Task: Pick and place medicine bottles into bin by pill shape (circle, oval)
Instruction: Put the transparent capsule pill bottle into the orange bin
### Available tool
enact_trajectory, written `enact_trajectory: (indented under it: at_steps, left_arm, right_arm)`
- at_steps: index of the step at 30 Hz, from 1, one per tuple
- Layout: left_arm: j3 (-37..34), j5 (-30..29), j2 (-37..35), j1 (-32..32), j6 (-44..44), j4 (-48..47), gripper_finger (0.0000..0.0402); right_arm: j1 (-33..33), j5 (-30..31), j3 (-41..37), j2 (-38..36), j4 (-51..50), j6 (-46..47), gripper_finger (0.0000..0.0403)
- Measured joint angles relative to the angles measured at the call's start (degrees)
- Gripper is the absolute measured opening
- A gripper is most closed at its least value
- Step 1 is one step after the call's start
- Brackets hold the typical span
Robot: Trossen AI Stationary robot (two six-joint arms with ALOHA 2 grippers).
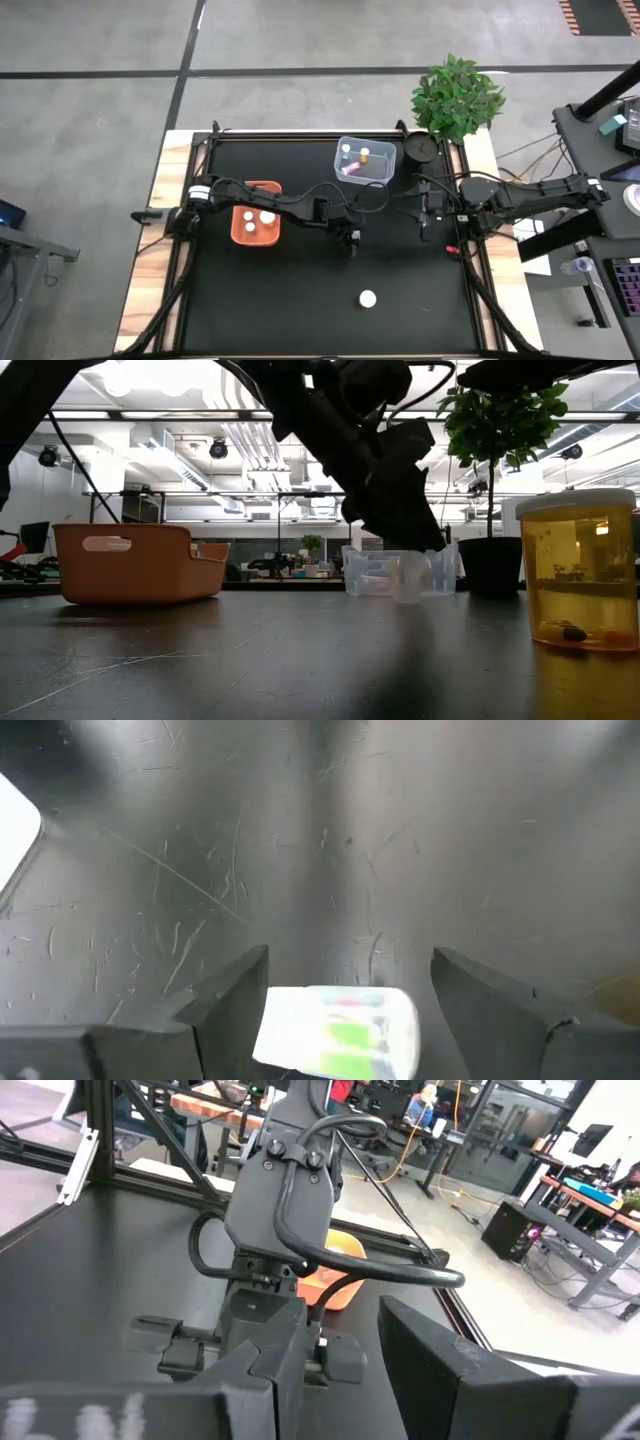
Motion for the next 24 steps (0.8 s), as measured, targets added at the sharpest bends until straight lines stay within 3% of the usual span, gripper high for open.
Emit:
enact_trajectory:
  at_steps: [7, 11, 17, 24]
  left_arm:
    - [-0.1, -0.5, 0.0, 0.0, -1.4, -0.1, 0.0263]
    - [0.1, -4.6, 0.0, 0.1, -10.9, -1.7, 0.0263]
    - [-0.1, -9.0, -0.1, -0.7, -36.5, -10.3, 0.0258]
    - [-0.9, -11.2, 0.3, -1.2, -40.5, -10.9, 0.0242]
  right_arm:
    - [0.0, 0.0, 0.0, 0.0, 0.0, 0.0, 0.0118]
    - [0.0, 0.0, 0.0, 0.0, 0.0, 0.0, 0.0118]
    - [0.0, 0.0, 0.0, 0.0, 0.0, 0.0, 0.0118]
    - [0.0, 0.1, 0.0, 0.0, 0.0, 0.0, 0.0118]
